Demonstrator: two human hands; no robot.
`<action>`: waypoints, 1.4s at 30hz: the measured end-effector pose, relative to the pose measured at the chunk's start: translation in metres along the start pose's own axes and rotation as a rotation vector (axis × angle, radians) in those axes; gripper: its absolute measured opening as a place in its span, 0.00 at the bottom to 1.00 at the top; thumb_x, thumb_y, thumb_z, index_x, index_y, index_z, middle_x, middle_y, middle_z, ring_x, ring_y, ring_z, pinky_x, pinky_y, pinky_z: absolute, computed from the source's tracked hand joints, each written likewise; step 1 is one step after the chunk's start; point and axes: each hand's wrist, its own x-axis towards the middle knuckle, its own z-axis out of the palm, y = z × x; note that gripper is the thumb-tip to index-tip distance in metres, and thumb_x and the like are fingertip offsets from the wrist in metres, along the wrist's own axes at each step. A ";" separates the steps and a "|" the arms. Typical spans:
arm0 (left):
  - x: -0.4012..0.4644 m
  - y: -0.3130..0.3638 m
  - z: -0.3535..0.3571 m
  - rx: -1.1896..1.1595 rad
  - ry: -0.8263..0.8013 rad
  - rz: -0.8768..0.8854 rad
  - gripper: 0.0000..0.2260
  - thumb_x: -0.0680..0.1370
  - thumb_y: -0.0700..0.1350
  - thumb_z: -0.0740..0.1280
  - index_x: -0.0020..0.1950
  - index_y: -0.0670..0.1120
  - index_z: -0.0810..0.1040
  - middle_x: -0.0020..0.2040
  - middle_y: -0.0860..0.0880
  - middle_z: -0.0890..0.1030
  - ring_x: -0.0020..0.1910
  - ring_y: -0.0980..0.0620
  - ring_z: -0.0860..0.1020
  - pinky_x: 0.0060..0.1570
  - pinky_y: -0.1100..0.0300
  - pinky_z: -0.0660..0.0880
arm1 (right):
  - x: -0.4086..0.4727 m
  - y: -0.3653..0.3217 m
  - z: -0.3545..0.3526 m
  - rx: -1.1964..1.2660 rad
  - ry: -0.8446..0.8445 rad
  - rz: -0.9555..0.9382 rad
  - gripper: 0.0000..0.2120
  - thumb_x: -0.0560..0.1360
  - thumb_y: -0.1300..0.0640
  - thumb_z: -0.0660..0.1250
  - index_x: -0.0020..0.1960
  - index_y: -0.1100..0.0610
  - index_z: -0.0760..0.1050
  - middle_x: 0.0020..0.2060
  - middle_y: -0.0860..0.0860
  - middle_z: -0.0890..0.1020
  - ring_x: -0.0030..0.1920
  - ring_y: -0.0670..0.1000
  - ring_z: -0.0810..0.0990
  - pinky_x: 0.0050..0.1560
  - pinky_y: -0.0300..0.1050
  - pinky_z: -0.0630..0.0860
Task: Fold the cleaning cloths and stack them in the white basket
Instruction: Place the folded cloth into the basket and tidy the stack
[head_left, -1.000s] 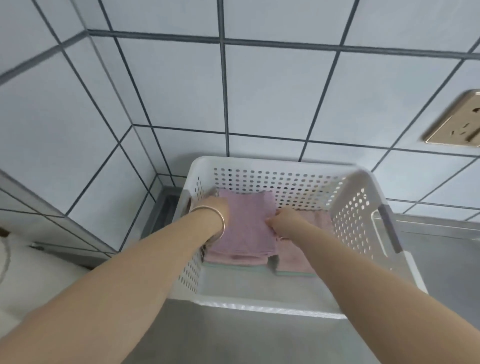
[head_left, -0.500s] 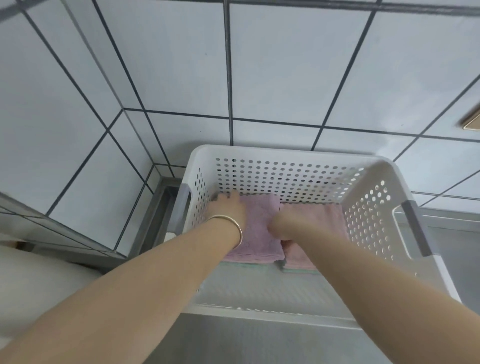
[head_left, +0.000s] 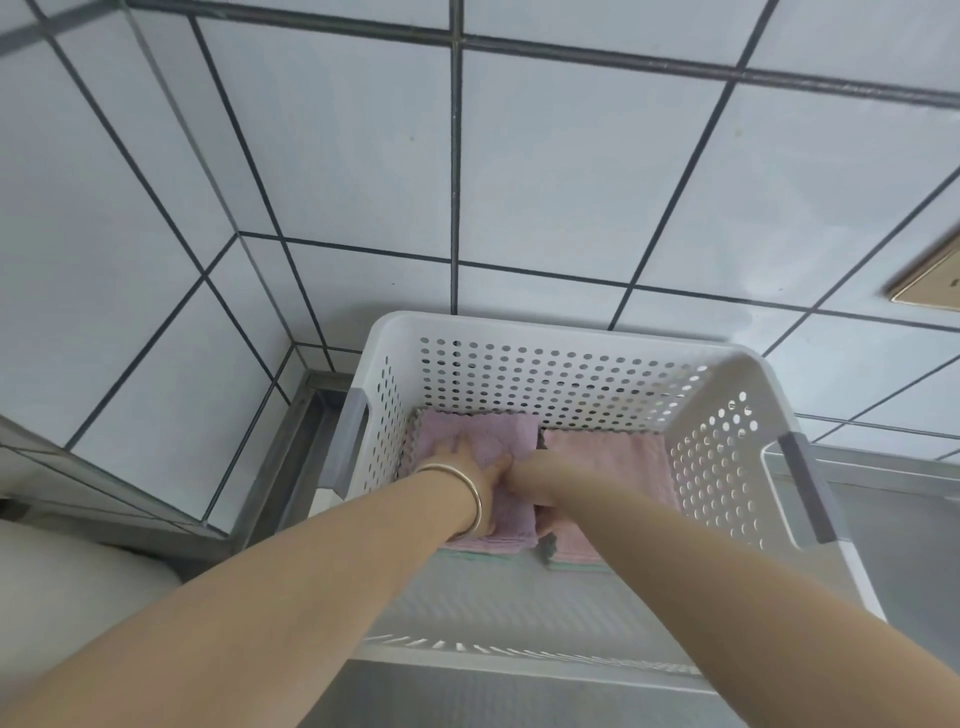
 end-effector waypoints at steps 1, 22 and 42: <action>-0.002 0.000 -0.004 -0.005 -0.003 -0.011 0.36 0.76 0.58 0.60 0.74 0.61 0.38 0.76 0.40 0.42 0.72 0.33 0.52 0.68 0.41 0.63 | -0.002 0.003 -0.007 -0.083 0.079 0.000 0.09 0.78 0.59 0.58 0.51 0.62 0.74 0.35 0.54 0.75 0.35 0.52 0.76 0.44 0.48 0.80; 0.033 0.006 0.001 -0.028 0.074 0.143 0.42 0.74 0.67 0.56 0.74 0.53 0.32 0.74 0.50 0.30 0.74 0.45 0.34 0.73 0.42 0.41 | 0.003 0.062 -0.067 -0.347 0.135 0.206 0.18 0.79 0.64 0.52 0.68 0.67 0.62 0.65 0.64 0.71 0.63 0.61 0.73 0.61 0.52 0.72; 0.005 -0.019 -0.016 -0.447 0.192 -0.423 0.19 0.82 0.43 0.53 0.71 0.37 0.61 0.69 0.39 0.69 0.67 0.42 0.69 0.65 0.52 0.66 | 0.007 0.014 -0.025 -0.189 0.053 0.002 0.15 0.76 0.58 0.63 0.32 0.57 0.66 0.25 0.51 0.67 0.23 0.47 0.64 0.21 0.33 0.61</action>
